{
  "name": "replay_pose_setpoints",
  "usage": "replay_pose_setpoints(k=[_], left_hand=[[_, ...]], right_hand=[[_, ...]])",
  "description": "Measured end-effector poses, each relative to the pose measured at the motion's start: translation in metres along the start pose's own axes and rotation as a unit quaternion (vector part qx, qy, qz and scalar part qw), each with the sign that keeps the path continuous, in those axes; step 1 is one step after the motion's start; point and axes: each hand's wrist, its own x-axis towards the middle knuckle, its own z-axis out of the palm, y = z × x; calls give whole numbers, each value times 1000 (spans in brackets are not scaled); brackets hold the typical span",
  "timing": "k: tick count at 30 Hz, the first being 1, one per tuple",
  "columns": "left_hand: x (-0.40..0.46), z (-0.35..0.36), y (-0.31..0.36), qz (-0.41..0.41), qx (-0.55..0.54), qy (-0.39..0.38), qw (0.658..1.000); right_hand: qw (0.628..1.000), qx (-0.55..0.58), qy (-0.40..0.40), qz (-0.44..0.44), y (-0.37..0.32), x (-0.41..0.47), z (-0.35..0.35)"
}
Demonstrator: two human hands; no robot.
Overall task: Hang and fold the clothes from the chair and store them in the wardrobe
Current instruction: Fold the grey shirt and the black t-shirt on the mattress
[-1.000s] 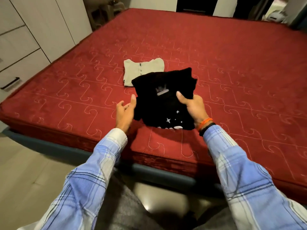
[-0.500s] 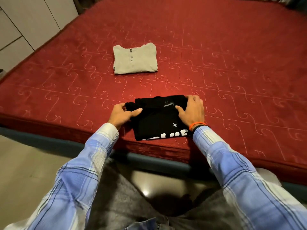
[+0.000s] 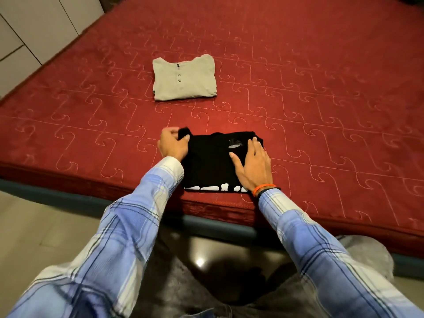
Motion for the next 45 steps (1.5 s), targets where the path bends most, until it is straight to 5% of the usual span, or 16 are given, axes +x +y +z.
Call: replay_pose_setpoints(k=[4, 11, 18, 23, 25, 29, 33, 39, 45], left_hand=[[-9, -4, -14, -15, 41, 16, 999], [-10, -10, -18, -30, 85, 20, 996], [-12, 0, -5, 54, 26, 72, 996], [-10, 6, -9, 34, 48, 67, 996], [-9, 6, -16, 20, 58, 66, 996], [-7, 6, -15, 28, 42, 82, 995], [2, 12, 4, 73, 23, 117, 990], [5, 19, -18, 130, 219, 101, 962], [8, 15, -19, 152, 203, 83, 964]], right_hand=[[996, 83, 27, 34, 1, 5, -3], [942, 202, 89, 252, 12, 38, -24], [902, 300, 186, 250, 4, 59, -36], [924, 194, 65, 322, 3, 65, -34], [922, 207, 77, 319, 6, 63, -30], [891, 320, 226, 228, 0, 65, -29], [893, 303, 292, 160, -11, 79, -27], [958, 139, 183, 170, -1, 75, -4], [969, 123, 141, 163, 4, 74, -4]])
